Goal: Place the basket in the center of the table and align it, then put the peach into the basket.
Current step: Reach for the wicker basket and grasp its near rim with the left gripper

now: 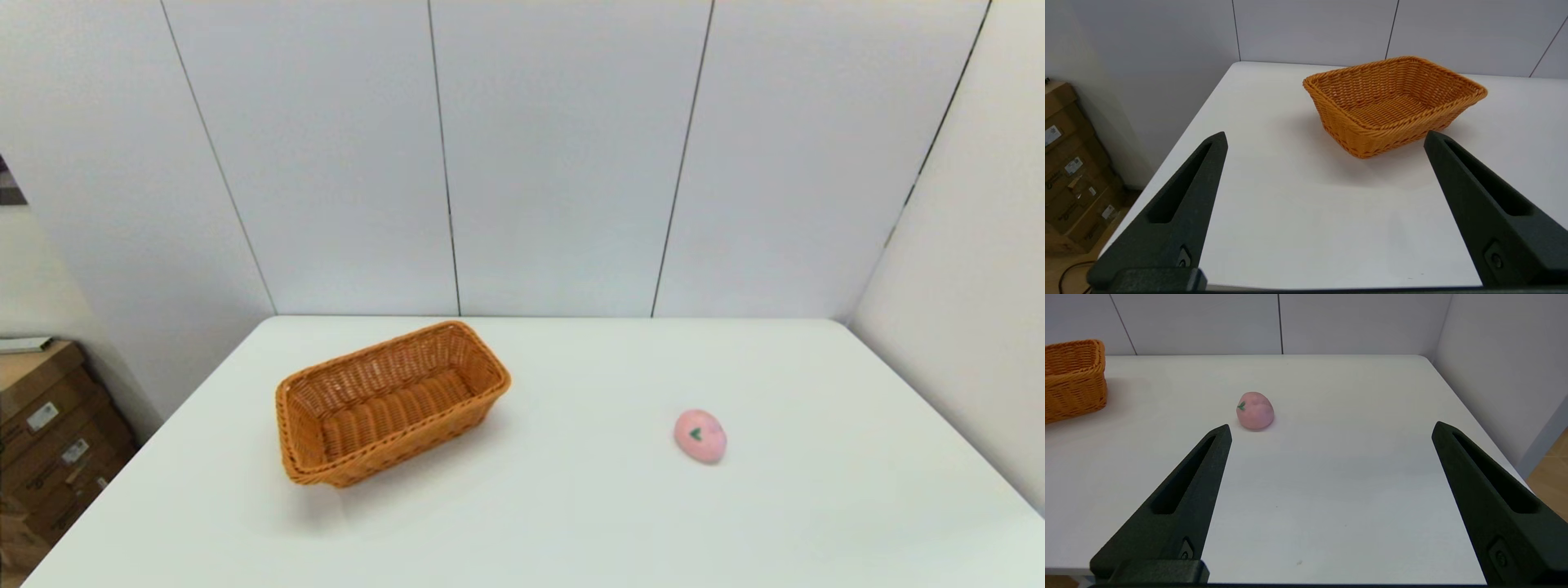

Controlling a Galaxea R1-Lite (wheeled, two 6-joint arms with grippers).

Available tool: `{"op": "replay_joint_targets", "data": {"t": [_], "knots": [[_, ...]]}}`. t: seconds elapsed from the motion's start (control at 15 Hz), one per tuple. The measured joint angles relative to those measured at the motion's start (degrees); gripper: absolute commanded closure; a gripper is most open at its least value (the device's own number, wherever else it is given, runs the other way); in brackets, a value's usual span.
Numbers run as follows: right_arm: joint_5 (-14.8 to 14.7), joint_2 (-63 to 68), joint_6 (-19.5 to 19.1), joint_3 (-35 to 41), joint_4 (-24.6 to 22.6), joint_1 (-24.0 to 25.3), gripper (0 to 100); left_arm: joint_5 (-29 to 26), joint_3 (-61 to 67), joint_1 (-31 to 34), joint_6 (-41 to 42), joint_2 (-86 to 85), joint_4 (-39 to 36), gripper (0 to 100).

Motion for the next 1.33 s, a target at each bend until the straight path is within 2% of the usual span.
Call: {"op": "replay_joint_targets", "data": {"t": [0.33,0.73,1.07,1.33], "knots": [[0.02,0.0,-0.04,-0.11,0.6,0.0,0,0.2,-21.75,0.11,-6.97,23.27,3.17,0],[0.0,0.0,-0.09,-0.22,0.71,0.0,0,0.35,-47.08,-0.35,-21.55,59.32,9.79,0],[-0.02,0.0,-0.11,-0.24,0.79,0.0,0,0.22,-58.45,-2.39,-32.82,84.08,14.96,0],[0.0,0.0,-0.11,-0.24,0.85,0.0,0,0.09,-64.44,-4.39,-42.0,98.11,21.91,0]]}}
